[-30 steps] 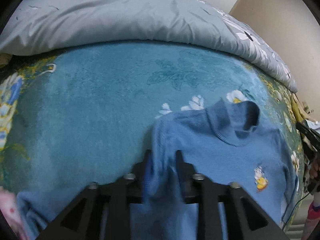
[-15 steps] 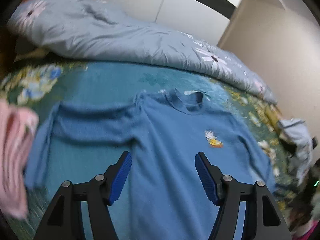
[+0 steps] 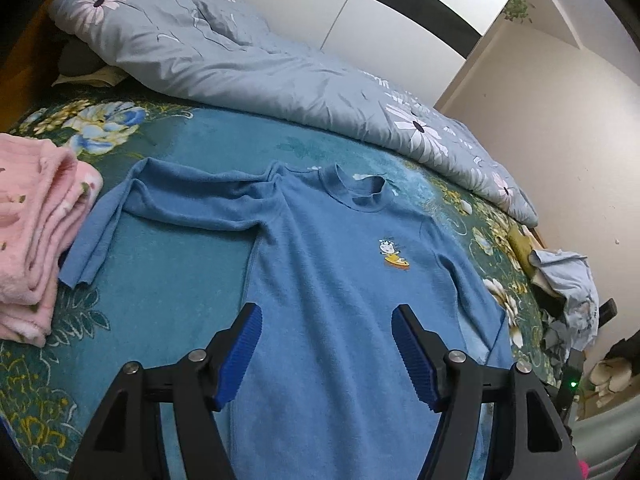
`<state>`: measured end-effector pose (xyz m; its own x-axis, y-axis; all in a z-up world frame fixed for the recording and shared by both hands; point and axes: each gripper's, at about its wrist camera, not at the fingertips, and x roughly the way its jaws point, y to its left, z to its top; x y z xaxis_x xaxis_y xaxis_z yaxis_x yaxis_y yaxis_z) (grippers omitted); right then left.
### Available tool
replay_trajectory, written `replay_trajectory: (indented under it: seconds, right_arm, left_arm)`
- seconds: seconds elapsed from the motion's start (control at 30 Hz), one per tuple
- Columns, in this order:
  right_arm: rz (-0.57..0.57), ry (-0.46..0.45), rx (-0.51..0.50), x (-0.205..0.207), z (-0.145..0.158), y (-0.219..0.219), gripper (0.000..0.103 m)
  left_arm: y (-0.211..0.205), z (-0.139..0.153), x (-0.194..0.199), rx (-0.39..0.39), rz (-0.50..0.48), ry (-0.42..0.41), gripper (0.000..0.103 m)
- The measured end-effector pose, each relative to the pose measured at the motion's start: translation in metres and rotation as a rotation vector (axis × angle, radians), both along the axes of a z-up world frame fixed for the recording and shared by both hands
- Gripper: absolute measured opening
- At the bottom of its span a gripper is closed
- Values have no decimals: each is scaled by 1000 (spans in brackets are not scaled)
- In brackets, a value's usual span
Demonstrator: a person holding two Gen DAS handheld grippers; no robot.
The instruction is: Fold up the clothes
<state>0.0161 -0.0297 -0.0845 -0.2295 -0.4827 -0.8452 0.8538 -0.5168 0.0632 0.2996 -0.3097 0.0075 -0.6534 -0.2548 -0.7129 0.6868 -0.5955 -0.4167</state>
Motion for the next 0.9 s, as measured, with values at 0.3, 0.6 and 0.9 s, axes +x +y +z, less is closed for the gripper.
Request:
replay_trajectory:
  seconds: [0.3,0.6,0.9]
  right_arm:
    - [-173,-221,-203,-54,17,39,5]
    - [-514,-257,-465,-134,72,118,5]
    - [-478,-209,-512,-142,135,59,5]
  left_arm:
    - [2,-7,-6,14,-20,-6,71]
    - [-16,-33,11,84,30,10,71]
    - [-26,-42,29,92,45,46,71]
